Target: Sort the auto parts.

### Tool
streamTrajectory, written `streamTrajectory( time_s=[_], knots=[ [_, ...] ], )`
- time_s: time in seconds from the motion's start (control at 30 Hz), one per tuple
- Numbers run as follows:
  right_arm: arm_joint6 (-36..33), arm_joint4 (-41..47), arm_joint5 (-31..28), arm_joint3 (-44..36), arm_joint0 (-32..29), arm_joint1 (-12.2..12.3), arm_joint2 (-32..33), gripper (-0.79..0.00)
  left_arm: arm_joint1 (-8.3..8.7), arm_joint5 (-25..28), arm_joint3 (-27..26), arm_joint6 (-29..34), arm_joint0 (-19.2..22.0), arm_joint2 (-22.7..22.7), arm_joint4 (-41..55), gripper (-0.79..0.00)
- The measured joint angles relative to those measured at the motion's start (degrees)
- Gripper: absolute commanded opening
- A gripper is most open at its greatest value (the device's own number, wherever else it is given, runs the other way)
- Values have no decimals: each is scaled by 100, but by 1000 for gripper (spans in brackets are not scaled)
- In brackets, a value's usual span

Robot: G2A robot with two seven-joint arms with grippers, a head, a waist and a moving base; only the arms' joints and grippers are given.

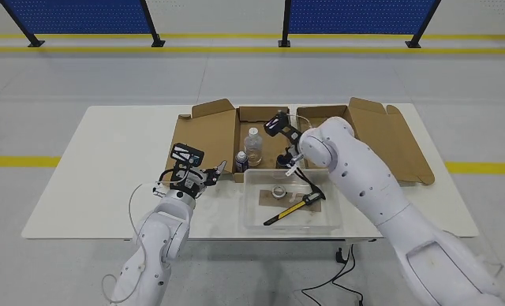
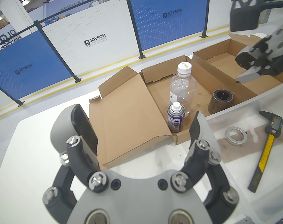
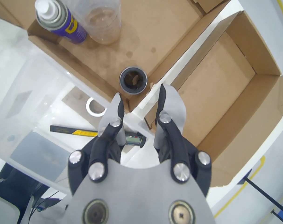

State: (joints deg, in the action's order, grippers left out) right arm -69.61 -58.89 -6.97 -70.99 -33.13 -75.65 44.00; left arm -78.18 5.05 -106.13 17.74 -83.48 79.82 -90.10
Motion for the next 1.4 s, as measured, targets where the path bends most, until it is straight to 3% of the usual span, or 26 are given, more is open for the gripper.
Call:
streamTrajectory(
  time_s=[0.2,0.3,0.57,1.4],
  knots=[
    [-850,-541,206,-1565,-1012,314,522,-459,0,0,0,0,0,0,0,0],
    [-988,-757,228,-1773,-1342,382,616,-468,0,0,0,0,0,0,0,0],
    [-765,-757,231,-1248,-1446,326,481,-477,0,0,0,0,0,0,0,0],
    [337,-219,80,680,-707,-283,-419,-480,0,0,0,0,0,0,0,0]
  ],
)
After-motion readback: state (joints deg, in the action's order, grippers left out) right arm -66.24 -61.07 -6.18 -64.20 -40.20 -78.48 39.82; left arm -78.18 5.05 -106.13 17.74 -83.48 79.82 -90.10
